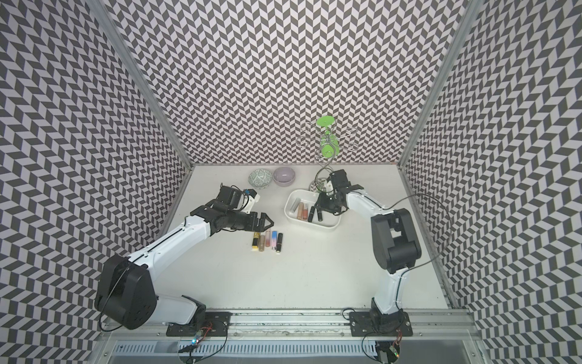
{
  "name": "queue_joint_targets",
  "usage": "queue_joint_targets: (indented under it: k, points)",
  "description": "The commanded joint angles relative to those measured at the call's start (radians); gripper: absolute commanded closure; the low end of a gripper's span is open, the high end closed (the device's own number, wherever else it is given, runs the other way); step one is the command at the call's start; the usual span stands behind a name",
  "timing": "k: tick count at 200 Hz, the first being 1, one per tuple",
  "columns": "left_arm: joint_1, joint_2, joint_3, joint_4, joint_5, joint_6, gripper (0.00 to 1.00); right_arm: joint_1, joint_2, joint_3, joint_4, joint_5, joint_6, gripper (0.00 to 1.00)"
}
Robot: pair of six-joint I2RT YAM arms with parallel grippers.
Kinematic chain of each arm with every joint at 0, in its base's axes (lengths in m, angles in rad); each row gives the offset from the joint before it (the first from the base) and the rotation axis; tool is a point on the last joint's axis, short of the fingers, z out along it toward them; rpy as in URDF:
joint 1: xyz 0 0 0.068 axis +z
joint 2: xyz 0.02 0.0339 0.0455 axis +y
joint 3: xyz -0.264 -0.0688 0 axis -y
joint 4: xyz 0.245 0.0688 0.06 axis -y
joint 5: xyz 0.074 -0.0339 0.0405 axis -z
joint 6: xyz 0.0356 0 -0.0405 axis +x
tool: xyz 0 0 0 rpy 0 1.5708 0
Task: Put the lipstick into the storage box
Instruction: Place the lipstick in the storage box.
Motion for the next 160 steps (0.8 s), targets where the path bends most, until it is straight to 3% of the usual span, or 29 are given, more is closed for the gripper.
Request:
queue_joint_targets:
  k: [1,46,86,160]
  points:
    - [-0.022,-0.004,-0.017,0.046,0.016,-0.005,0.01,0.03,-0.092,-0.03,0.013,0.002,0.006,0.62]
    - [-0.076,0.025,-0.068,0.05,-0.07,-0.049,0.03,0.076,-0.209,-0.094,-0.013,-0.007,0.007,0.62]
    - [-0.068,0.026,-0.08,0.003,-0.264,-0.062,0.24,0.087,-0.306,-0.182,-0.02,-0.02,0.002,0.61]
    - [-0.005,0.113,-0.058,-0.003,-0.357,-0.01,0.29,0.087,-0.358,-0.241,-0.02,-0.043,-0.01,0.62]
